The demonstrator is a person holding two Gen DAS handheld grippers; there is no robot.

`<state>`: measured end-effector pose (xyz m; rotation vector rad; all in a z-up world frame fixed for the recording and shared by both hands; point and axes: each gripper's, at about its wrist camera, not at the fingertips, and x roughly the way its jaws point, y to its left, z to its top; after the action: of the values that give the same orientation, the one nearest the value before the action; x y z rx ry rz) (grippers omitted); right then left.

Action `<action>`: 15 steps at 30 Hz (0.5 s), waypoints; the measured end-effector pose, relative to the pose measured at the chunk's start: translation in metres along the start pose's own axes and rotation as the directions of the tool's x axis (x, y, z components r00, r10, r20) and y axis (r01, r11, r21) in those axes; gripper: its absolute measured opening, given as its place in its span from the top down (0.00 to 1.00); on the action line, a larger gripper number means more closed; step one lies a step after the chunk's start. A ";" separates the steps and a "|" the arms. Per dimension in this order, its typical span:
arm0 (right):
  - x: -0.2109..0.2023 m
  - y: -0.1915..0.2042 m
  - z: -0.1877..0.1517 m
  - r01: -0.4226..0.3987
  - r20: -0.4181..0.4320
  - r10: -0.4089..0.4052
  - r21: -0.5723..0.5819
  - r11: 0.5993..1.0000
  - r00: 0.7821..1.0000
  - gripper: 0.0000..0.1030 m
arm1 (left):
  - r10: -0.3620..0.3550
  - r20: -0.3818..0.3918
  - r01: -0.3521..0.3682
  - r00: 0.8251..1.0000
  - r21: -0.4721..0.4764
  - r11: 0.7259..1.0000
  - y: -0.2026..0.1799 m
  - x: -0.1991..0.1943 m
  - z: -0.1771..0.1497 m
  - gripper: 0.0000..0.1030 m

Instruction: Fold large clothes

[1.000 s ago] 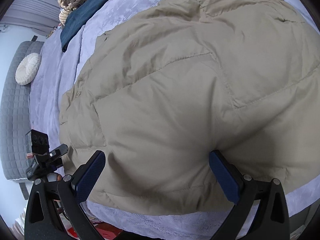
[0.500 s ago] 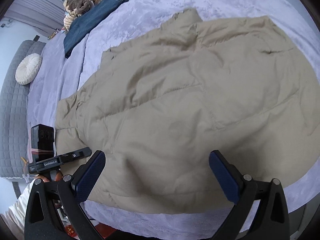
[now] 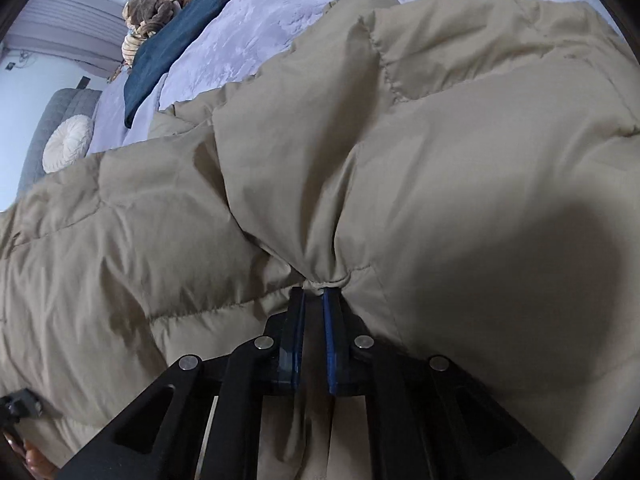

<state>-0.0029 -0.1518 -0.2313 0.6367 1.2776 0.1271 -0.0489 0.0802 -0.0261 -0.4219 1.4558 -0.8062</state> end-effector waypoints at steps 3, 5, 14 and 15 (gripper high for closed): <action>0.009 -0.009 0.004 -0.044 -0.019 0.045 0.017 0.999 0.999 0.98 | 0.027 -0.032 -0.026 0.999 0.041 0.999 -0.045 0.026 0.011 0.68; 0.011 -0.014 0.005 -0.076 -0.029 0.076 0.029 0.997 0.997 0.98 | 0.035 -0.059 -0.031 0.998 0.071 0.997 -0.070 0.043 0.021 0.68; -0.069 -0.073 -0.001 -0.217 0.053 0.212 0.131 0.967 0.976 0.94 | -0.052 -0.160 0.084 0.986 0.198 0.977 -0.141 0.111 0.054 0.38; -0.083 -0.085 -0.006 -0.222 0.079 0.212 0.146 0.964 0.974 0.94 | -0.063 -0.166 0.097 0.984 0.206 0.974 -0.152 0.128 0.052 0.38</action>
<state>-0.0559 -0.2548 -0.2051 0.9079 1.1621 0.1891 -0.0421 -0.1238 -0.0048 -0.2590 1.4872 -1.0698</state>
